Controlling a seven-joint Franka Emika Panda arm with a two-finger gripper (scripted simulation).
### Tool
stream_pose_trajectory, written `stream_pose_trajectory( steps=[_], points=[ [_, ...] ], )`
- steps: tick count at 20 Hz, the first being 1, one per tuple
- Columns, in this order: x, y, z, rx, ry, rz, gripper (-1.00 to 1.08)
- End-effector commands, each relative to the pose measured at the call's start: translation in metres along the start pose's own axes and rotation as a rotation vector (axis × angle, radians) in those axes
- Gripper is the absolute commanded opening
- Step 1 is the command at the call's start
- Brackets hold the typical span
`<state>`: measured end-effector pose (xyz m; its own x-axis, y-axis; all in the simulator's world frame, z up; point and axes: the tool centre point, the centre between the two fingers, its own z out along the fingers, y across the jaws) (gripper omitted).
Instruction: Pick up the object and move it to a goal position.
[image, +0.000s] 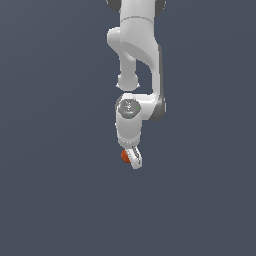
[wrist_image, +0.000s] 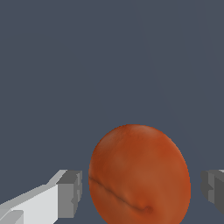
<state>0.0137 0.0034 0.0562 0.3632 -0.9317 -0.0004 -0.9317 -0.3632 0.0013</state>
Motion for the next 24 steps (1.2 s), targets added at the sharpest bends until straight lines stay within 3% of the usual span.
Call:
stream_pose_trajectory(
  steps=[1, 4, 5, 17, 24],
  points=[
    [0.0, 0.0, 0.007, 0.001, 0.0, 0.001, 1.0],
    [0.0, -0.001, 0.009, 0.001, 0.0, 0.001, 1.0],
    [0.0, -0.001, 0.009, 0.001, 0.0, 0.001, -1.0],
    [0.0, -0.002, 0.007, 0.002, 0.0, 0.0, -1.0],
    [0.006, -0.009, -0.015, 0.002, 0.001, 0.0, -1.0]
  ],
)
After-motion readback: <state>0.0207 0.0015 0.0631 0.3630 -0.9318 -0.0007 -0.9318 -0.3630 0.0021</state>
